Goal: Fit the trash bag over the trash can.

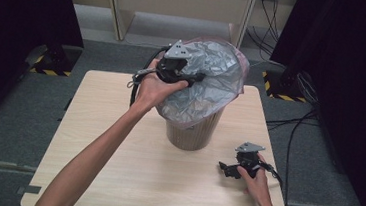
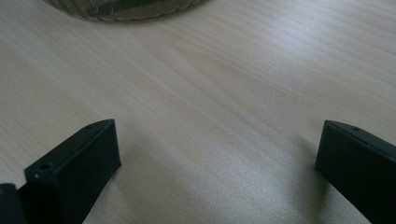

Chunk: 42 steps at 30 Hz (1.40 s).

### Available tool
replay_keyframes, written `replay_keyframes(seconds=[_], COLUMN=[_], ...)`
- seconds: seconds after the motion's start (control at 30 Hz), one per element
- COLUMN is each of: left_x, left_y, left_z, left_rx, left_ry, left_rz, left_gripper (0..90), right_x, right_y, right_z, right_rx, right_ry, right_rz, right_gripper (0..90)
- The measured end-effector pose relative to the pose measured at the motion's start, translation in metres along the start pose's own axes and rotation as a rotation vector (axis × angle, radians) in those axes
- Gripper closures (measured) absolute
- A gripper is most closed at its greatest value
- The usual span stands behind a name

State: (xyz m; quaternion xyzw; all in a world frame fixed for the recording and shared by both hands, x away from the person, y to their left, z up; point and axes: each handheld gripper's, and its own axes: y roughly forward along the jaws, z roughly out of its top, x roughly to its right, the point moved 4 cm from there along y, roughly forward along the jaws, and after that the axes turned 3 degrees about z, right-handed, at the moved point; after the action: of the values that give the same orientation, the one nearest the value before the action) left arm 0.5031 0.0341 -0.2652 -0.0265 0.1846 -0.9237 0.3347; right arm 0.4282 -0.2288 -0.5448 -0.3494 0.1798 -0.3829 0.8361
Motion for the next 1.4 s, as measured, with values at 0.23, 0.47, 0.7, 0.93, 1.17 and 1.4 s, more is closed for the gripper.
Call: replay_keyframes(seconds=[0.23,0.47,0.7,0.93,1.17,1.4], left_x=[0.003,0.000,-0.002,0.003,0.006,0.014], left_y=[0.009,-0.004,-0.017,-0.018,-0.019,-0.022], left_z=[-0.007,0.004,0.010,0.013,0.016,0.022], left_rx=[-0.058,0.044,0.090,0.093,0.091,0.054], left_ry=[-0.009,-0.043,-0.057,-0.015,-0.011,0.045], left_rz=[-0.020,-0.022,-0.032,-0.043,-0.051,-0.061], left_gripper=[45.0,26.2,26.2,27.1,24.9,15.0], right_x=[0.000,-0.001,-0.001,-0.001,-0.002,-0.002], right_y=[0.000,0.000,0.000,0.000,0.000,0.000], right_z=[0.000,0.000,0.000,0.000,0.000,0.000], right_rx=[-0.001,-0.001,-0.002,-0.003,-0.003,-0.001], right_ry=[-0.003,-0.001,0.003,0.003,-0.001,-0.001], right_rz=[0.002,0.004,0.004,0.004,0.006,0.007], right_gripper=[0.1,0.0,0.0,0.1,0.1,0.1])
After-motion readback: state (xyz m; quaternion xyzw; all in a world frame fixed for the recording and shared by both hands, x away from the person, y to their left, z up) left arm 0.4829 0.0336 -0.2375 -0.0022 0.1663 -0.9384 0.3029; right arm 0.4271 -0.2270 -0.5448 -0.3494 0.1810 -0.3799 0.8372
